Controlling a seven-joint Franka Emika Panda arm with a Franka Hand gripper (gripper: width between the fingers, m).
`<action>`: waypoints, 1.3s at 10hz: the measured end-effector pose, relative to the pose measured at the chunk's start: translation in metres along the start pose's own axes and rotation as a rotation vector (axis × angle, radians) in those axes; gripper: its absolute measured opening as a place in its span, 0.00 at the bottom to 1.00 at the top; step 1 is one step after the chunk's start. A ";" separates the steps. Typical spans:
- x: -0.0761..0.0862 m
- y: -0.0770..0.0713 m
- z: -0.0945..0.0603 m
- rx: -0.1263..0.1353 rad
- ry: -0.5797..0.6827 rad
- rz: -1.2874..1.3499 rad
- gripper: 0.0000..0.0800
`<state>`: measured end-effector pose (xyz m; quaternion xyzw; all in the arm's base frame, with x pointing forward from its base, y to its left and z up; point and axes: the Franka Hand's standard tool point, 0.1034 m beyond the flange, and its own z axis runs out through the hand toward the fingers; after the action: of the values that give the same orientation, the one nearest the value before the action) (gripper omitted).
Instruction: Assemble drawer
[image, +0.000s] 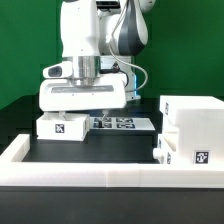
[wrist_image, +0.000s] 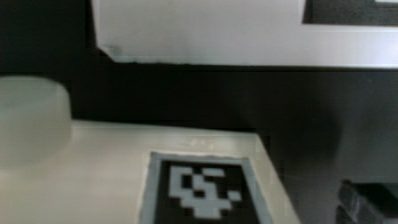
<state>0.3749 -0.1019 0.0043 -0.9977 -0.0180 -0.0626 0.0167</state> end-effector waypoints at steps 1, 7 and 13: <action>-0.001 0.000 0.000 -0.001 0.000 0.000 0.81; 0.001 -0.003 0.000 0.001 0.001 -0.007 0.08; 0.030 -0.055 -0.008 0.022 0.001 -0.078 0.05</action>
Offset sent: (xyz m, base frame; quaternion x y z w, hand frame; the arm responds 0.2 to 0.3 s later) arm -0.0006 0.0020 -0.0024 -0.0076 0.0029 -0.0017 1.0000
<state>0.4016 -0.0459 0.0175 -0.9960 -0.0573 -0.0635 0.0251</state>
